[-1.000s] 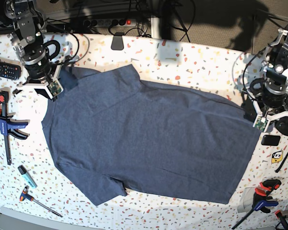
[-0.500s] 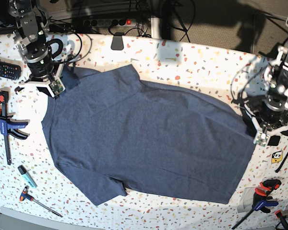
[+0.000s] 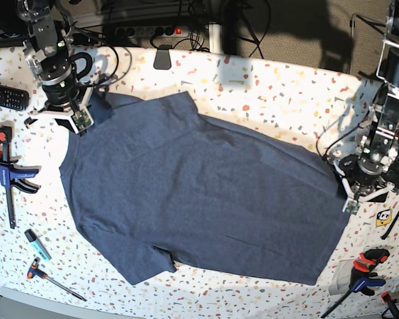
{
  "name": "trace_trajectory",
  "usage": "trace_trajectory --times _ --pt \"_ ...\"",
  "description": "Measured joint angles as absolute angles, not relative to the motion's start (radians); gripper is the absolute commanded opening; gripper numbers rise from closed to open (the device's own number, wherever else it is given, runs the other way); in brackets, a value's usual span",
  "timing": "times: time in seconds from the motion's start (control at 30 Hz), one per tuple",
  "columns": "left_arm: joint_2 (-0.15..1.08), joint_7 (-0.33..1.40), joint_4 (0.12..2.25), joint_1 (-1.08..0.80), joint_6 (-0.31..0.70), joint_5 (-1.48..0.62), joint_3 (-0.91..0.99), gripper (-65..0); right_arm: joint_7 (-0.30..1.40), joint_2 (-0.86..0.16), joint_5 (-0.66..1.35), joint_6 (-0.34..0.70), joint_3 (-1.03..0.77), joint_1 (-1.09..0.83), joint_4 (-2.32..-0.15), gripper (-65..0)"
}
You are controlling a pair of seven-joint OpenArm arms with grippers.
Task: Fold the T-shirt properly
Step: 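Drag the left gripper's corner along the side seam toward the hem, then release the right gripper and regrasp the shirt near the collar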
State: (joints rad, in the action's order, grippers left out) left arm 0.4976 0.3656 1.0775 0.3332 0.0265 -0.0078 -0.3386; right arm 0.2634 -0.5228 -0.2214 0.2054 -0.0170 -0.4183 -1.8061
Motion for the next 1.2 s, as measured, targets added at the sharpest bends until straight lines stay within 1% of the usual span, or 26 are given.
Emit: trace_trajectory --times 0.13,0.2,0.23,0.27,0.3,0.37,0.47,0.5,0.6,0.63,0.77,0.87,0.97,1.03,1.07,1.17,1.2 --pt "0.496 0.365 1.077 0.360 0.002 -0.008 -0.339 -64.5 0.264 -0.509 -0.221 0.205 -0.017 -0.419 -1.806 -65.0" --pt "0.496 0.365 1.077 0.367 -0.002 -0.005 -0.339 -47.8 0.263 -0.510 -0.221 0.205 -0.017 -0.419 -1.806 -65.0" --pt "0.497 0.365 1.077 0.369 -0.006 -0.006 -0.339 -40.8 0.264 -0.510 -0.221 0.205 -0.017 -0.419 -1.806 -65.0" --pt "0.498 0.366 1.077 0.371 -0.020 -0.008 -0.339 -36.4 0.264 -0.510 -0.221 0.205 -0.017 -0.419 -1.806 -65.0" --pt "0.496 0.365 1.077 0.371 -0.046 -0.007 -0.339 -34.4 0.265 -0.510 -0.221 0.205 -0.017 -0.422 -1.806 -65.0" --pt "0.496 0.366 1.077 0.374 -0.098 -0.008 -0.339 -34.1 0.268 -0.510 -0.221 0.205 -0.017 -0.423 -1.806 -65.0" --pt "0.499 0.380 1.077 0.389 -0.117 -0.008 -0.339 -34.1 0.267 -0.510 -0.221 0.205 -0.017 -0.424 -1.806 -65.0" --pt "0.498 0.383 1.077 0.394 -0.118 -0.008 -0.339 -34.1 0.267 -0.510 -0.221 0.205 -0.017 -0.424 -1.806 -62.4" --pt "0.498 0.384 1.077 0.395 -0.120 -0.030 -0.339 -34.1 0.267 -0.513 -0.222 0.205 -0.017 -0.424 -1.806 -49.2" --pt "0.499 0.385 1.077 0.393 -0.121 -0.054 -0.339 -34.1 0.266 -0.516 -0.223 0.205 -0.017 -0.424 -1.806 -46.9" --pt "0.502 0.396 1.078 0.391 -0.159 -0.099 -0.339 -34.1 0.267 -0.536 -0.225 0.205 -0.017 -0.424 -1.819 -46.3" --pt "0.501 0.426 1.078 0.391 -0.158 -0.142 -0.337 -34.1 0.266 -0.572 -0.227 0.208 -0.012 -0.458 -1.876 -46.3" --pt "0.501 0.455 1.078 0.389 -0.159 -0.193 -0.337 -34.1 0.264 -0.627 -0.239 0.234 0.047 -0.508 -1.932 -46.3" --pt "0.501 0.477 1.078 0.389 -0.157 -0.220 -0.337 -34.1 0.263 -0.646 -0.316 0.271 0.116 -0.519 -1.941 -46.3" --pt "0.501 0.480 1.080 0.388 -0.154 -0.234 -0.337 -34.2 0.268 -0.647 -0.352 0.281 0.150 -0.521 -1.940 -44.6" --pt "0.501 0.511 1.096 0.386 -0.135 -0.237 -0.337 -34.5 0.267 -0.645 -0.441 0.282 0.222 -0.512 -1.939 -32.6" --pt "0.501 0.531 1.105 0.386 -0.134 -0.241 -0.337 -34.5 0.268 -0.645 -0.451 0.282 0.237 -0.501 -1.939 -29.9"
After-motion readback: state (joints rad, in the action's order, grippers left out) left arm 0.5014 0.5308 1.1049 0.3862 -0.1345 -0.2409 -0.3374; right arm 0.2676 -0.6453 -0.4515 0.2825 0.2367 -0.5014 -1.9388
